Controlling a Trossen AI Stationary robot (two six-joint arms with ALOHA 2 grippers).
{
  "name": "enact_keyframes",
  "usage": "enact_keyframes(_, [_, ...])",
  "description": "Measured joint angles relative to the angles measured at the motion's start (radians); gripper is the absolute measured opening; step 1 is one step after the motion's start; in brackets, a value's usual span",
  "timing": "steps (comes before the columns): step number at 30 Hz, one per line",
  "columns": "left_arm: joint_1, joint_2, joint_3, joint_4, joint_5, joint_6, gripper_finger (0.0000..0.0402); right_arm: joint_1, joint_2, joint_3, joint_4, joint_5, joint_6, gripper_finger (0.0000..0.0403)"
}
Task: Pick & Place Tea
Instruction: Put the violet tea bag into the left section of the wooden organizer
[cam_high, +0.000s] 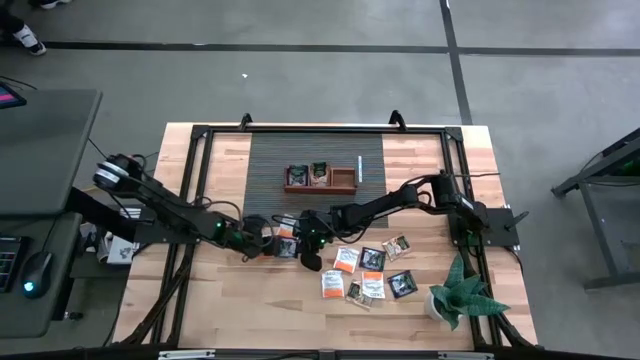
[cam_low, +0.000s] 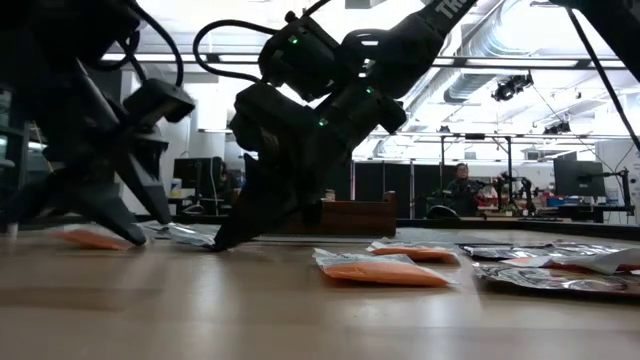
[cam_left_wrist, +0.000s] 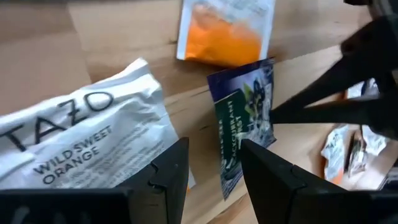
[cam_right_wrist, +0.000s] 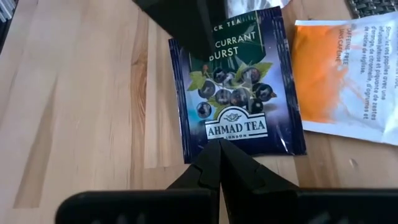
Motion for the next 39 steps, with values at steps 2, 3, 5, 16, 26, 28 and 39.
enact_keyframes(2, [0.0, 0.016, 0.0, 0.011, 0.006, -0.026, 0.0143, 0.0, 0.0, 0.0, 0.001, 0.0, 0.002, 0.0])
enact_keyframes(3, [0.0, 0.022, 0.001, 0.019, 0.005, -0.035, 0.0143, 0.0, 0.0, 0.0, 0.001, 0.0, 0.002, 0.0])
enact_keyframes(5, [0.0, 0.026, 0.001, 0.028, 0.003, -0.039, 0.0143, 0.0, 0.0, -0.001, 0.002, 0.0, 0.003, 0.0])
enact_keyframes(16, [0.0, 0.029, 0.0, 0.037, 0.002, -0.038, 0.0037, 0.004, 0.002, -0.001, 0.002, -0.001, 0.003, 0.0])
enact_keyframes(26, [0.0, 0.029, 0.0, 0.038, 0.01, -0.008, 0.0001, 0.001, -0.002, -0.002, 0.018, -0.028, 0.044, 0.0])
enact_keyframes(28, [0.0, 0.029, 0.0, 0.042, 0.009, -0.007, 0.0001, -0.004, -0.018, -0.003, 0.005, -0.045, 0.056, 0.0])
enact_keyframes(39, [0.0, -0.003, -0.001, 0.147, -0.003, 0.111, 0.0, -0.018, -0.236, -0.004, -0.128, -0.038, 0.018, 0.0])
